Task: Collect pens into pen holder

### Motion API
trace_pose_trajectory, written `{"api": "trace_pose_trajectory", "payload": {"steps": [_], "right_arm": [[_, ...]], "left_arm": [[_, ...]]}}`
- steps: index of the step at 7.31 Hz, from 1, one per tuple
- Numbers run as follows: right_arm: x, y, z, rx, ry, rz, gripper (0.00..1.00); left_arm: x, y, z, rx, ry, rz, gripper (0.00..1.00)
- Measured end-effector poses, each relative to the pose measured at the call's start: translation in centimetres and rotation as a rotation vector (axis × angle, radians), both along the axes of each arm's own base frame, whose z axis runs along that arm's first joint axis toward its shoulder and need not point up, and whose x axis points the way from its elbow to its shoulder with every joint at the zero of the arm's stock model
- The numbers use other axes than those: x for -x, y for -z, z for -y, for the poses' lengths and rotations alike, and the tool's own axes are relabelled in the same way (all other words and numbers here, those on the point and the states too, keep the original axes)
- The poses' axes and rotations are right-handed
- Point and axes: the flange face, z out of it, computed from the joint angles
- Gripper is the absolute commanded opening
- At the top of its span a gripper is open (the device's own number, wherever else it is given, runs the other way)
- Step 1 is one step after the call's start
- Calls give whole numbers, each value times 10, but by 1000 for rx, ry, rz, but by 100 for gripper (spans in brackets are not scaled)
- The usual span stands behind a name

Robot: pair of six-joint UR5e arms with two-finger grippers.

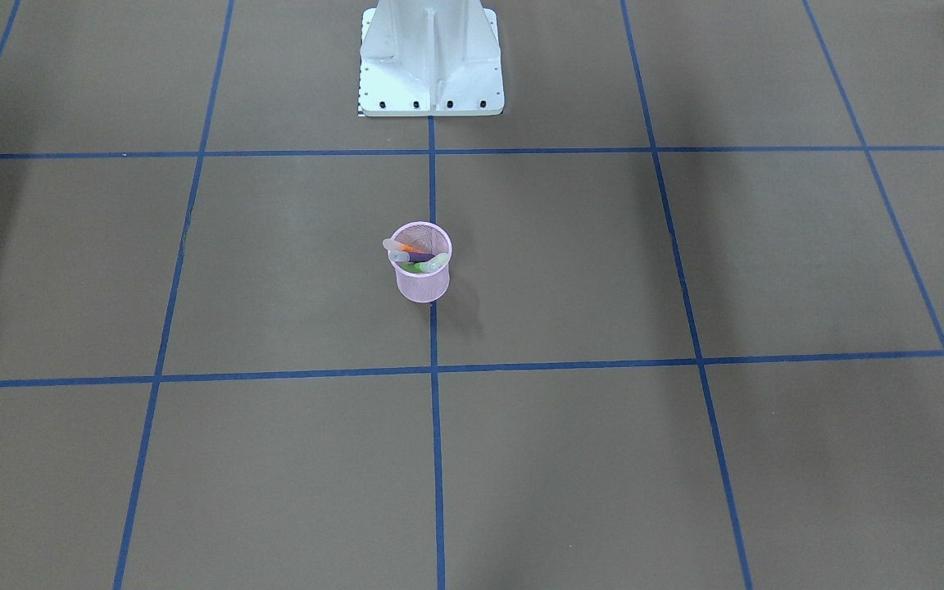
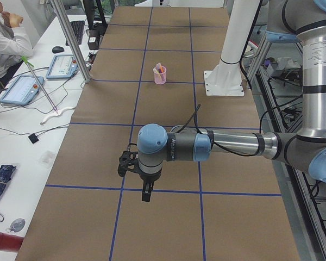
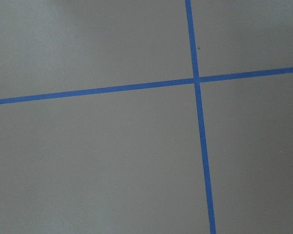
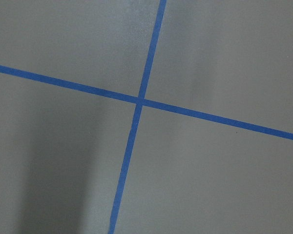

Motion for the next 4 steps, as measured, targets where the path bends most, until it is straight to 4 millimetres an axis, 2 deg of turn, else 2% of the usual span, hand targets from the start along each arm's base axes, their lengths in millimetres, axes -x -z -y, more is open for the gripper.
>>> {"api": "trace_pose_trajectory", "payload": {"steps": [4], "right_arm": [[0,-4,-4,7,1,1,100]], "left_arm": [[-1,0,0,-1,-2,0,100]]}}
